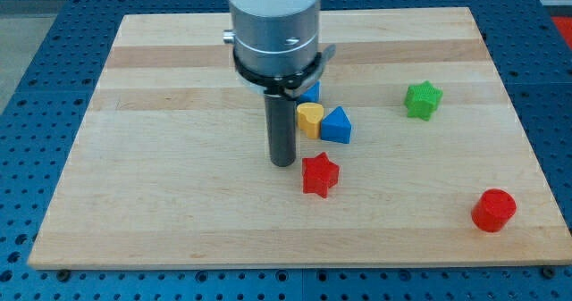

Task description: Push the red star into the red circle

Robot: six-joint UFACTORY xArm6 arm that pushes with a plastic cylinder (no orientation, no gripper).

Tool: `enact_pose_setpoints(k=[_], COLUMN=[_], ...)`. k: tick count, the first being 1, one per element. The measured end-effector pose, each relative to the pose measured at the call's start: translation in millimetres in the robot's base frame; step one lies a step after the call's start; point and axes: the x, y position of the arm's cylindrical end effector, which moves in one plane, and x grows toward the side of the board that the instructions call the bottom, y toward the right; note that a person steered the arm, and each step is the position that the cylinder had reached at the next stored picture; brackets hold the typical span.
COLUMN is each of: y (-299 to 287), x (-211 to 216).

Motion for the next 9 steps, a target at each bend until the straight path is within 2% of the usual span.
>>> enact_pose_setpoints(k=[1,9], y=[6.3,168.2], x=[10.1,76.6])
